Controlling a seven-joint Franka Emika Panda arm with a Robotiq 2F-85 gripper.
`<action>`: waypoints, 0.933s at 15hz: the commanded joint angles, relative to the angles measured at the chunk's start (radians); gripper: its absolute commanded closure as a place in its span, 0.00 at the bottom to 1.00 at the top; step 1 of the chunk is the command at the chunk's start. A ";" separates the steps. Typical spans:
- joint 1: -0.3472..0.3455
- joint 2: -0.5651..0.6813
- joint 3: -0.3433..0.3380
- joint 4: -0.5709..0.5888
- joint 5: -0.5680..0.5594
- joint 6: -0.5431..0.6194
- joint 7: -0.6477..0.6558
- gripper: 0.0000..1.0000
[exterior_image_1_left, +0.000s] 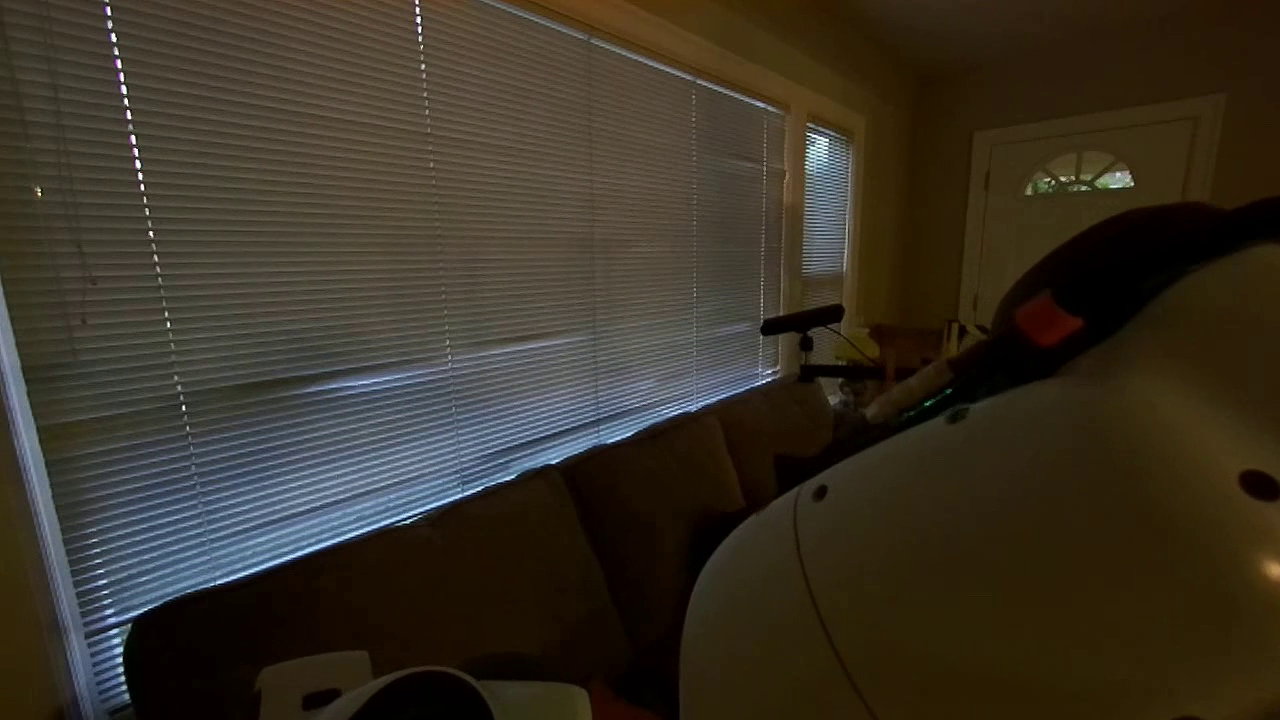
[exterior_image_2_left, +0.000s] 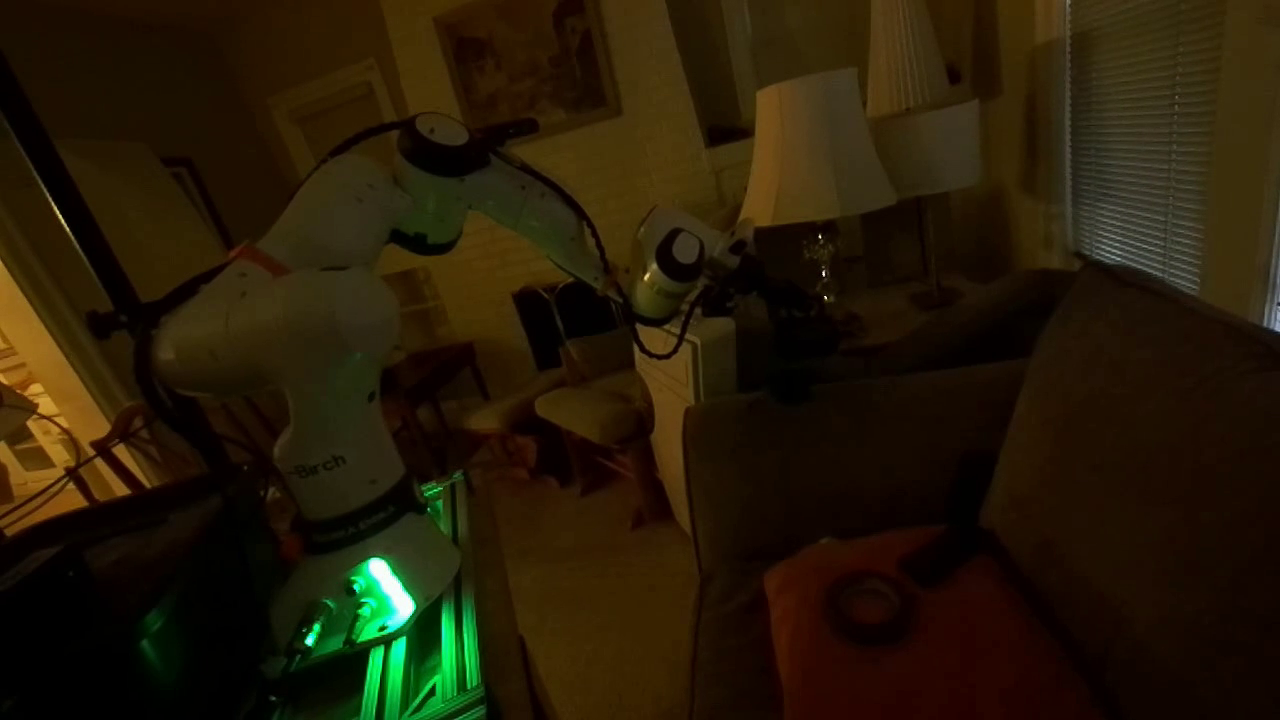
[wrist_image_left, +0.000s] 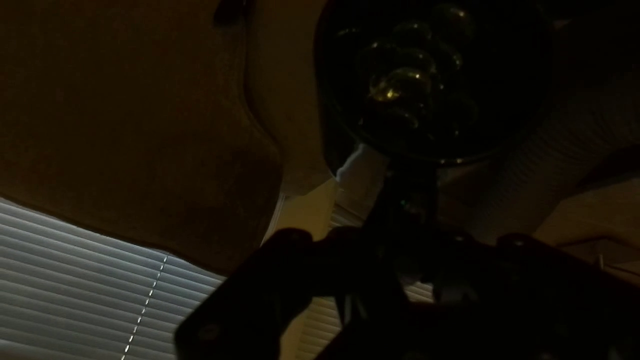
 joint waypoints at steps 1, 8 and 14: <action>0.032 0.025 -0.035 0.000 0.032 0.003 -0.004 0.98; 0.040 0.062 -0.038 0.025 0.036 0.016 0.001 0.98; -0.019 0.057 0.035 0.076 0.063 0.055 0.000 0.98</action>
